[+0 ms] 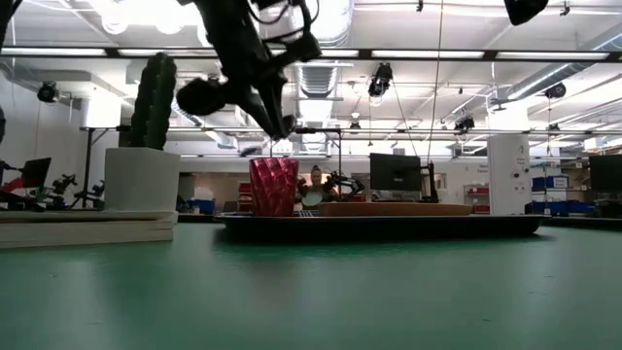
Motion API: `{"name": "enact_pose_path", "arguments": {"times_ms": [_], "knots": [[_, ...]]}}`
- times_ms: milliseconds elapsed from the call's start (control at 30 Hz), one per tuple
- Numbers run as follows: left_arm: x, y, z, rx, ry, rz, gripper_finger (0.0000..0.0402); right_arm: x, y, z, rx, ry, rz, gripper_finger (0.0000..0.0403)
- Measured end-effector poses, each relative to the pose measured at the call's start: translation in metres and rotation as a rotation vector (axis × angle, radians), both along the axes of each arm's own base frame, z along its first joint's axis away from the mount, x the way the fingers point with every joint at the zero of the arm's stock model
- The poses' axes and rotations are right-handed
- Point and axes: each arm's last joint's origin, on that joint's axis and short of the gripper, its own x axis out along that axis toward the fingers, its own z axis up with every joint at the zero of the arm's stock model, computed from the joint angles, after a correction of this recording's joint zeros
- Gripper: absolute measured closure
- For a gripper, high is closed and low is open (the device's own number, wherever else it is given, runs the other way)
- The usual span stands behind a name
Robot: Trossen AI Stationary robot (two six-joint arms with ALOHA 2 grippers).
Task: Pick and place plate/cup/fork/spoon on tray
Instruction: Put the blue spoon on the black serving tray to the left of the pink fork, then adjust the red cup on the black serving tray
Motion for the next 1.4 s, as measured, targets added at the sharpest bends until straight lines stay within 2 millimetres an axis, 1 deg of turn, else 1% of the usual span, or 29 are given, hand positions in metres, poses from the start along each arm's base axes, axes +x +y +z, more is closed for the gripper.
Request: {"name": "enact_pose_path", "arguments": {"times_ms": [100,333,500,567,633,800,933,1133,1400], "knots": [[0.001,0.008,-0.008,0.007,0.027,0.028,0.0402,0.000,0.000,-0.001,-0.019,0.007,0.006,0.0360],[0.011,0.012,-0.029,-0.006,0.053,0.103,0.0401,-0.002,-0.001,-0.003,-0.028,0.035,0.004,0.0360],[0.016,0.014,-0.040,-0.006,0.047,0.250,0.0391,-0.002,-0.001,-0.003,-0.026,0.035,0.003,0.0360],[0.016,0.015,-0.041,-0.003,0.039,0.290,0.0388,-0.002,-0.001,-0.003,-0.028,0.037,0.003,0.0360],[0.017,0.016,-0.040,0.009,0.014,0.301,0.0386,-0.002,-0.001,-0.004,-0.028,0.041,0.002,0.0360],[0.016,0.017,-0.040,0.003,0.016,0.324,0.0385,-0.003,-0.002,-0.005,-0.029,0.053,0.000,0.0360],[0.009,0.017,-0.052,-0.014,0.046,0.371,0.0384,-0.003,-0.002,-0.005,-0.028,0.053,0.000,0.0360],[0.005,0.016,-0.059,-0.014,0.073,0.370,0.0384,-0.003,-0.002,-0.006,-0.025,0.058,-0.002,0.0360],[0.005,0.011,-0.056,-0.001,0.067,0.328,0.0383,-0.003,-0.002,-0.006,-0.028,0.065,-0.004,0.0360]]}}
